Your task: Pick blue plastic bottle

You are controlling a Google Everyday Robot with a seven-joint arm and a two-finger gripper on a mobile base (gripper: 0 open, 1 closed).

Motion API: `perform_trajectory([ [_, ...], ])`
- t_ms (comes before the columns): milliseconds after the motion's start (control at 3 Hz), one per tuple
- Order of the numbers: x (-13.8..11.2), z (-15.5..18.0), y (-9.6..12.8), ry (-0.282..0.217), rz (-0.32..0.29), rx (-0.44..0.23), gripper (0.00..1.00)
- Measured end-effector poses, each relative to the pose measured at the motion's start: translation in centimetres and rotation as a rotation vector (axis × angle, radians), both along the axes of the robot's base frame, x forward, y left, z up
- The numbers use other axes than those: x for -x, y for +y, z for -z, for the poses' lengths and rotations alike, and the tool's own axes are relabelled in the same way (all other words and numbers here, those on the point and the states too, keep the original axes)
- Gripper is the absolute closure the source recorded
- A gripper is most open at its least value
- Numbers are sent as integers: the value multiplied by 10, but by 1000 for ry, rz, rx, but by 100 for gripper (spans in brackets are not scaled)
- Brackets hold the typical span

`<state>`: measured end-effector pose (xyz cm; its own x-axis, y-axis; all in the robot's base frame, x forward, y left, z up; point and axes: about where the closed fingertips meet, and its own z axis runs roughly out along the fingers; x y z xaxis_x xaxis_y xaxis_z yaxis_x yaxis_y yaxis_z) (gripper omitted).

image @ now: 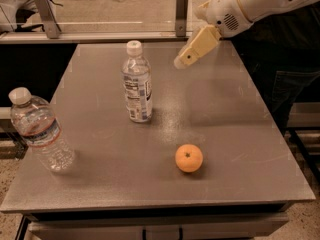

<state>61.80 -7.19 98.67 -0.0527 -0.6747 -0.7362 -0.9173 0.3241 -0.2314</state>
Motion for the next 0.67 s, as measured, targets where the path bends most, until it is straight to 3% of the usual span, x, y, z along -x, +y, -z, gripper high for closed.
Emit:
perform_trajectory([
  [667,9,10,40,41,-91,-109,0],
])
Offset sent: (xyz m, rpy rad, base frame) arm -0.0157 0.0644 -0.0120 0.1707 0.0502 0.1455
